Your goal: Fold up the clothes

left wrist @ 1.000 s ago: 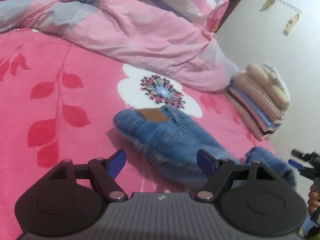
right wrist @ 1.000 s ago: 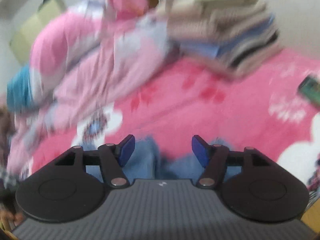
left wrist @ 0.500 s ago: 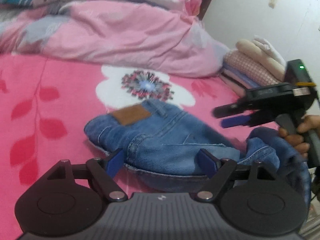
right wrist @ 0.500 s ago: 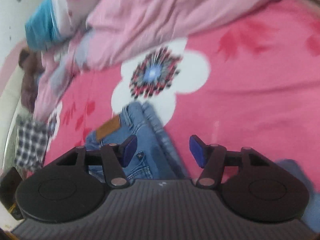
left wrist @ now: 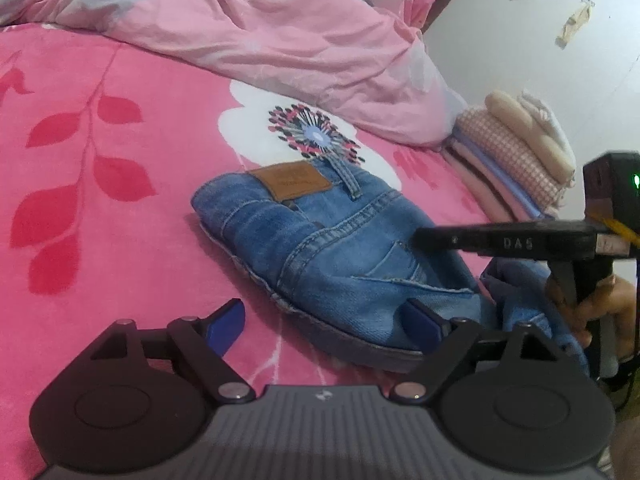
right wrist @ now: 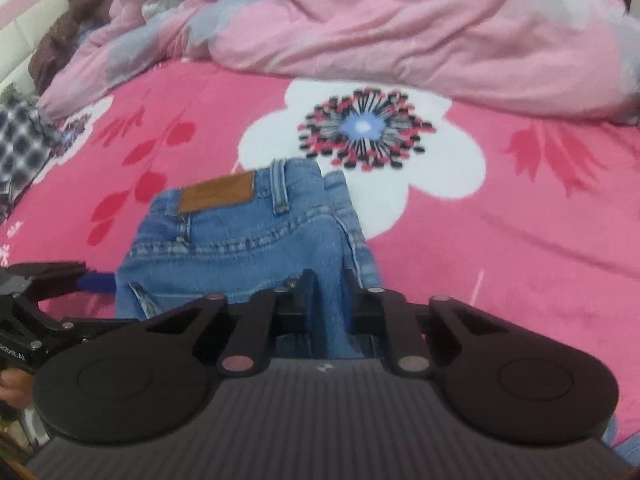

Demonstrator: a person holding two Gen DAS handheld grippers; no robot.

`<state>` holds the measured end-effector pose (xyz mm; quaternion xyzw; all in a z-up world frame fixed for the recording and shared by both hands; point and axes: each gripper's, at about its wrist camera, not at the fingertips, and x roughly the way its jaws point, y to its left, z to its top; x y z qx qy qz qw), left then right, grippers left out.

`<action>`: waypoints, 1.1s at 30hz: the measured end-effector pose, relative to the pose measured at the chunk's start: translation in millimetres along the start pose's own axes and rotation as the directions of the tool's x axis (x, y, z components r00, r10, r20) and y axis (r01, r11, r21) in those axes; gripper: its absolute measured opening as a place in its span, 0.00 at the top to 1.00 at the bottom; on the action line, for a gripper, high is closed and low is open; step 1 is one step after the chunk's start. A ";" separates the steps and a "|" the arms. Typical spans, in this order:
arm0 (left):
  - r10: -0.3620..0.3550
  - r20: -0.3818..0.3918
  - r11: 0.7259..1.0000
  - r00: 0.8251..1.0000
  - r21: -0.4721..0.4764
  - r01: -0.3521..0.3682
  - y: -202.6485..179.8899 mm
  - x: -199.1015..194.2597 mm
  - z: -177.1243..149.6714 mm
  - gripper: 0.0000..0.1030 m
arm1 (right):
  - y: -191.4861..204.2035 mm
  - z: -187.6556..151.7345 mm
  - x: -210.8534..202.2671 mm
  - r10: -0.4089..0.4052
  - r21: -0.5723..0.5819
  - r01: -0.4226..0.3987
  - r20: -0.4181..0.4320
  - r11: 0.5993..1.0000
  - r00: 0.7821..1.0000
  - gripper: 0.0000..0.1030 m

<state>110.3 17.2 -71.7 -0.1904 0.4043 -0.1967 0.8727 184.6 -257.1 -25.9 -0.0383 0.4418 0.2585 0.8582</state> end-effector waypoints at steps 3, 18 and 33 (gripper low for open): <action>0.021 0.061 1.000 0.998 0.006 -0.021 4.6 -17.6 -0.9 0.19 | 16.6 -4.9 -6.6 -0.022 -0.072 0.024 0.031 0.997 0.999 0.93; -0.094 0.159 0.994 0.983 -0.036 0.101 11.9 -55.4 -5.1 0.19 | 57.5 -9.8 10.6 -0.116 -0.202 0.122 0.041 0.972 0.992 0.96; -0.151 0.177 0.988 0.973 -0.015 0.156 8.0 -74.5 -19.9 0.13 | 103.9 -31.9 -55.4 0.042 -0.308 0.022 0.199 0.951 0.979 0.96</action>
